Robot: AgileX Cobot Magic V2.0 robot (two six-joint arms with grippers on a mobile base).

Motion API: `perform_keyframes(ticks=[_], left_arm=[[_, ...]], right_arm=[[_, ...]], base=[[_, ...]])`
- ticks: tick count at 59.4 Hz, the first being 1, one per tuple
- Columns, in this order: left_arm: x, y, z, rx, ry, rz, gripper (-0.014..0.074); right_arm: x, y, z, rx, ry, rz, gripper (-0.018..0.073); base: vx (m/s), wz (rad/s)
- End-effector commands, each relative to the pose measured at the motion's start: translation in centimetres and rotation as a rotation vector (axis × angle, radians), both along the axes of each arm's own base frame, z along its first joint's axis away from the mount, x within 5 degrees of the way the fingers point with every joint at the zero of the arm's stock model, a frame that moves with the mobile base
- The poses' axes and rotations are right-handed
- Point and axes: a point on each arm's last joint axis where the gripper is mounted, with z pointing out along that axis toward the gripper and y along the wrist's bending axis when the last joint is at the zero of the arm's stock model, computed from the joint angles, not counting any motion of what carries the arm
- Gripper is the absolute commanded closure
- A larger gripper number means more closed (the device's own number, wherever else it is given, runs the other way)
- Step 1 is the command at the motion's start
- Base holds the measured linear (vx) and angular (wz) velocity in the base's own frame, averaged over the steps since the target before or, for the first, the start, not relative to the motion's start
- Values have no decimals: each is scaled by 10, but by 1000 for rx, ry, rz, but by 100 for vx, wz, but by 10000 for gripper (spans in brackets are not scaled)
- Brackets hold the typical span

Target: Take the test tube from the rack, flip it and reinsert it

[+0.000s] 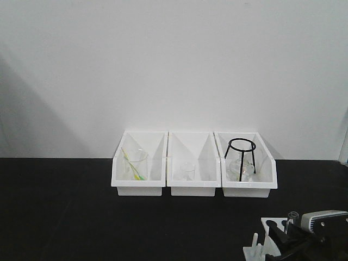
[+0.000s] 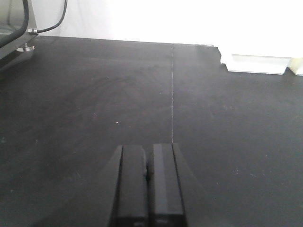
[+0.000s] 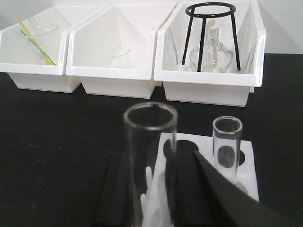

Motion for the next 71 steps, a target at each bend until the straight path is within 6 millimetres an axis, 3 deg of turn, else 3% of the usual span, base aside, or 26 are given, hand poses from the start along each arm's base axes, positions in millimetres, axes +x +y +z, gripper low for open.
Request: perform_keyframes(ticks=[1, 11, 22, 29, 40, 53, 71], left_arm=[[1, -1, 8, 3, -98, -11, 603], [1, -1, 8, 3, -98, -11, 603], [1, -1, 8, 3, -98, -11, 603], [1, -1, 8, 3, -98, -11, 603], [1, -1, 8, 3, -98, -11, 603], [1, -1, 8, 3, -98, -11, 603], [1, -1, 8, 3, -98, -11, 603]], right_arm=[[4, 2, 21, 28, -141, 18, 203], [3, 2, 26, 32, -160, 12, 46], [-14, -1, 68, 34, -283, 1, 20], [-40, -6, 100, 11, -311, -28, 20], [-99, -18, 141, 29, -346, -101, 25], [-150, -29, 155, 18, -354, -165, 44], [-178, -31, 167, 30, -470, -169, 45]], base=[[0, 0], [0, 0], [0, 0], [0, 0], [0, 0], [0, 0], [0, 0]])
